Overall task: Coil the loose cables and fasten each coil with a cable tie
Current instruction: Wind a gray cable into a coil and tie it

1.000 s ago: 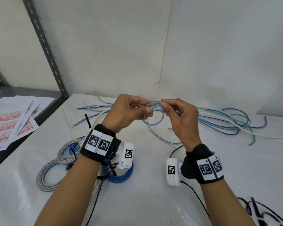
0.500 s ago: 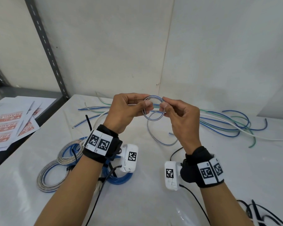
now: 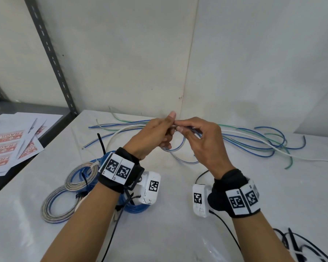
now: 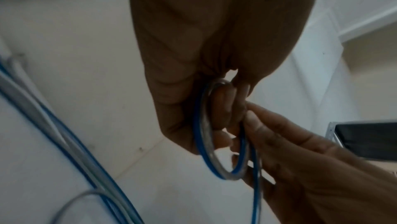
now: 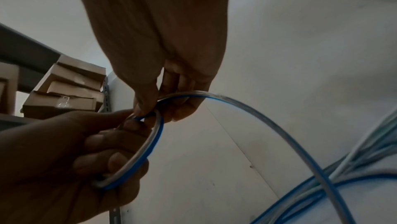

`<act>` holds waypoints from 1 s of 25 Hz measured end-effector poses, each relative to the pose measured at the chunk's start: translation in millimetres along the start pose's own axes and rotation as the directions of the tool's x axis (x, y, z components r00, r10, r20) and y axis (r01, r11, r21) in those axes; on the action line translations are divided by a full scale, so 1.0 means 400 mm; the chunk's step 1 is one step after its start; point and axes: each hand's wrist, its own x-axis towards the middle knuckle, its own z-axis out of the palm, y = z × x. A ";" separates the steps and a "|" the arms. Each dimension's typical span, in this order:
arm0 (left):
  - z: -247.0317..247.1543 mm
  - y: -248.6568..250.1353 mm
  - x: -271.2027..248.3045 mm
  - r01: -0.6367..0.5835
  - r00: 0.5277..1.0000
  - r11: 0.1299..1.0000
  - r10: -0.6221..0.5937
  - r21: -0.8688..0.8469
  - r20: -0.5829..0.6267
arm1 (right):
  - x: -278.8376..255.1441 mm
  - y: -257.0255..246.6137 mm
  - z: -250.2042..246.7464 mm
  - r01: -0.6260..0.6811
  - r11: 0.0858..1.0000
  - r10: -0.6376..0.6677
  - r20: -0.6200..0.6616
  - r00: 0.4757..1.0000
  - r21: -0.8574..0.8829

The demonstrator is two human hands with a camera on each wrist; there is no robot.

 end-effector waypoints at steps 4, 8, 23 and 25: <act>0.005 0.003 -0.004 -0.088 0.996 0.995 0.087 -0.037 -0.033 | 0.002 -0.006 0.004 -0.015 1.000 0.016 -0.054 0.998 0.007; -0.012 0.025 -0.001 -0.156 0.978 0.908 0.087 -0.389 -0.189 | 0.000 -0.010 0.009 -0.134 0.958 0.172 -0.138 0.975 0.254; -0.001 0.016 0.012 -0.207 0.953 0.914 0.108 -0.350 -0.282 | 0.007 -0.027 -0.010 -0.102 0.983 0.125 -0.147 0.981 0.155; -0.015 0.016 0.006 -0.077 0.988 0.974 0.045 -0.215 -0.149 | 0.009 -0.023 -0.043 -0.072 0.997 0.072 -0.010 0.997 0.006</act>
